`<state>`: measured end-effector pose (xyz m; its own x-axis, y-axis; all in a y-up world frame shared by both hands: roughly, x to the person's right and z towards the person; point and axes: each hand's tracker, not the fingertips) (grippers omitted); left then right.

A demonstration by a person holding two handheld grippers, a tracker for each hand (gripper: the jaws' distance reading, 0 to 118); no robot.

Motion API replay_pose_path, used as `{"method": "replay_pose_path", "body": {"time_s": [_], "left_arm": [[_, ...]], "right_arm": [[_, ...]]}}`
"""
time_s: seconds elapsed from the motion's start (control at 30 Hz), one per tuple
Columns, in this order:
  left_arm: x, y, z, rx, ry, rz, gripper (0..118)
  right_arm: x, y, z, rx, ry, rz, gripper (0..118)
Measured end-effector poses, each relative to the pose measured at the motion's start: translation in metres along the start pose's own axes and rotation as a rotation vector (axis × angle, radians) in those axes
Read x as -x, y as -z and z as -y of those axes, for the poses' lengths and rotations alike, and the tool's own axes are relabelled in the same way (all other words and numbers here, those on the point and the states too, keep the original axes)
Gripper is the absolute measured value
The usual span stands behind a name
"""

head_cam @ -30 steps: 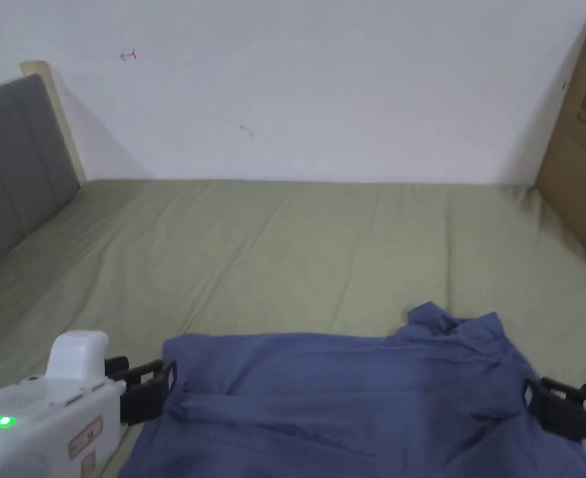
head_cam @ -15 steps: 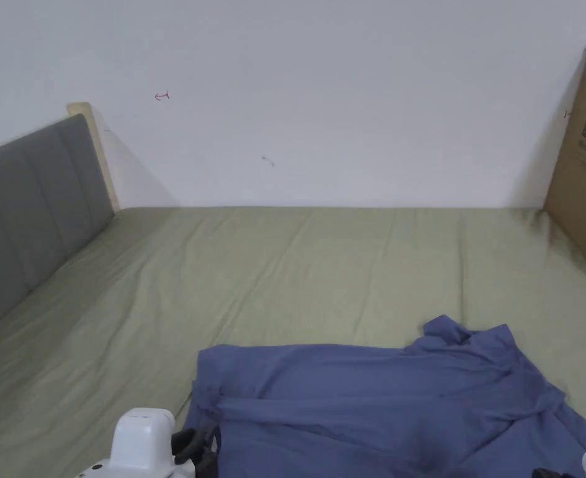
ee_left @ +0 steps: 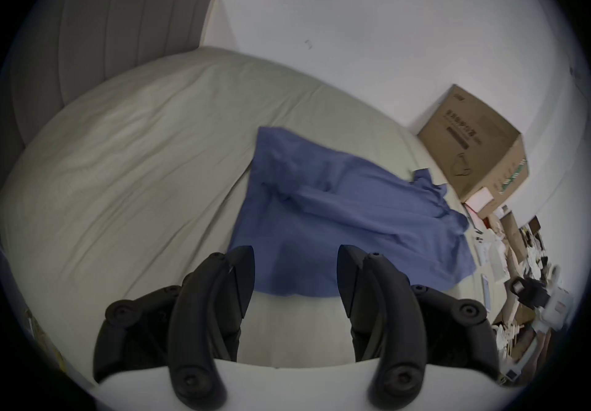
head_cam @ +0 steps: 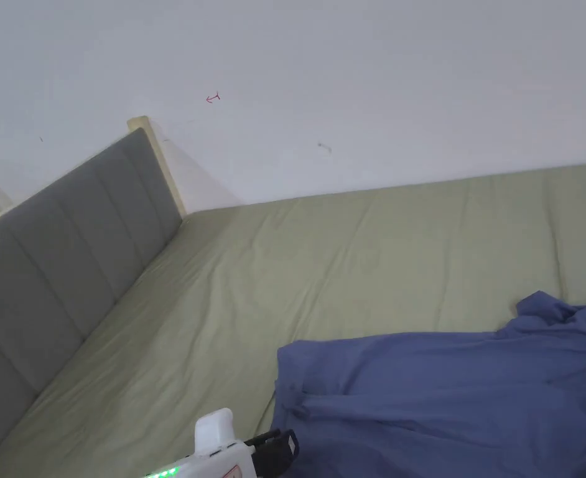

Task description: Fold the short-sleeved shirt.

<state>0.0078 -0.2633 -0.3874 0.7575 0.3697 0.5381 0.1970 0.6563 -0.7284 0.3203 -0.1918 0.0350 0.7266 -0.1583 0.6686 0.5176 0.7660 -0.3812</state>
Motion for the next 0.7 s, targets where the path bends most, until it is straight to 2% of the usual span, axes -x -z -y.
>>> {"method": "replay_pose_path", "body": {"time_s": [0.07,0.2,0.23,0.27,0.33,0.43,0.47,0.53,0.57,0.63,0.7], "left_arm": [[0.005,0.026,0.000,0.051,-0.017,-0.027,57],[0.001,0.053,0.009,0.125,-0.048,-0.007,46],[-0.005,0.058,0.013,0.151,-0.017,-0.062,38],[-0.011,0.061,0.016,0.145,0.037,-0.131,24],[-0.014,0.067,0.019,0.144,0.029,-0.087,5],[-0.015,0.071,0.016,0.169,0.004,-0.104,4],[-0.014,0.072,0.015,0.175,0.024,-0.105,4],[-0.015,0.071,0.015,0.179,0.067,-0.104,4],[-0.016,0.071,0.014,0.184,0.067,-0.105,4],[-0.016,0.073,0.012,0.194,0.065,-0.104,4],[-0.014,0.072,0.012,0.194,0.057,-0.099,4]], "right_arm": [[-0.003,0.001,0.002,0.016,0.005,0.010,0],[-0.006,0.002,0.004,0.042,0.018,0.034,0],[-0.007,0.003,0.005,0.048,0.021,0.040,0],[-0.008,0.004,0.004,0.055,0.024,0.047,0],[-0.009,0.008,0.002,0.064,0.025,0.054,0],[-0.015,0.017,-0.008,0.052,0.014,0.096,0],[-0.018,0.023,-0.013,0.046,0.016,0.119,8],[-0.038,0.046,-0.019,0.050,0.043,0.134,65],[-0.046,0.057,-0.023,0.058,0.084,0.125,78],[-0.063,0.085,-0.035,0.070,0.204,0.108,78],[-0.091,0.121,-0.038,0.066,0.278,0.153,78]]}}
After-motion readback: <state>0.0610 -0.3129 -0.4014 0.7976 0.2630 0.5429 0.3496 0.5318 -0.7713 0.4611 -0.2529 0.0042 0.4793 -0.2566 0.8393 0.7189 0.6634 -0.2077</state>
